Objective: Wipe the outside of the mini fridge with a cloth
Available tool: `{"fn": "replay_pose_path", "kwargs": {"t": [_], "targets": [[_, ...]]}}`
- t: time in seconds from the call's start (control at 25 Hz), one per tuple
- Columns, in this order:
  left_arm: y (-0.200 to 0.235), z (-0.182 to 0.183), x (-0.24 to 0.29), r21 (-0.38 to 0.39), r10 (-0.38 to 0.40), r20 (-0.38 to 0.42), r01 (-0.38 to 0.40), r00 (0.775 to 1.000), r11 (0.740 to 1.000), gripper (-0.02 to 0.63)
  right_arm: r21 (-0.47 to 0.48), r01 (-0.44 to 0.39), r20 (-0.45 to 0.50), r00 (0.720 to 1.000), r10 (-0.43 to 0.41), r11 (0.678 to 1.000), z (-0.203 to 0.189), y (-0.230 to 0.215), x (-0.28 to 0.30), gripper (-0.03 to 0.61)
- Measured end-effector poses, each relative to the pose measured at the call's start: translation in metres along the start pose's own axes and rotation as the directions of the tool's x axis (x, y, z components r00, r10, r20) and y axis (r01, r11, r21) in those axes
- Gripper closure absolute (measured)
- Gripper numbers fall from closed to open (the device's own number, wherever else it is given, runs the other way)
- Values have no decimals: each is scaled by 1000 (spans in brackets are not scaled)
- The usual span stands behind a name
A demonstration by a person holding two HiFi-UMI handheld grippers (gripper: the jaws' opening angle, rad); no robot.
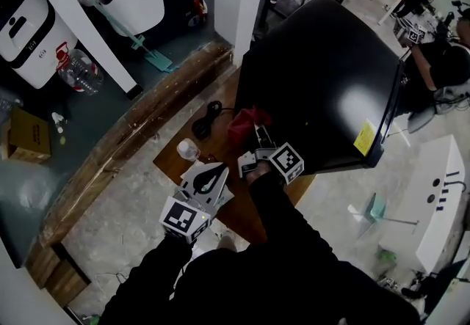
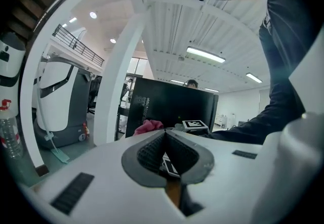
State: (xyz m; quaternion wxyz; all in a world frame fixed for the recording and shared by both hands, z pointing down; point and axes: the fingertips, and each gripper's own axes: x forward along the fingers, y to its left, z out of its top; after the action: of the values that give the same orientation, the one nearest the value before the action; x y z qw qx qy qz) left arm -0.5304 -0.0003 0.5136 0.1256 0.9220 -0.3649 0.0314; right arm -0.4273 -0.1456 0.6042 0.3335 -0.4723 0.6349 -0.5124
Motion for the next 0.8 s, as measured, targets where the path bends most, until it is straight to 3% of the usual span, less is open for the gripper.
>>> {"fn": "replay_pose_path", "kwargs": {"t": [0.4, 0.64, 0.8], "targets": [[8, -46, 8, -35, 10, -91, -13, 996, 999, 607, 35, 209, -30, 978, -208, 977, -23, -124, 4, 488], [6, -66, 23, -46, -13, -153, 6, 988, 999, 607, 64, 291, -64, 956, -287, 955, -36, -177, 5, 489], [-1, -66, 27, -59, -20, -148, 12, 989, 998, 609, 95, 339, -75, 940, -333, 936, -42, -209, 3, 489]]}}
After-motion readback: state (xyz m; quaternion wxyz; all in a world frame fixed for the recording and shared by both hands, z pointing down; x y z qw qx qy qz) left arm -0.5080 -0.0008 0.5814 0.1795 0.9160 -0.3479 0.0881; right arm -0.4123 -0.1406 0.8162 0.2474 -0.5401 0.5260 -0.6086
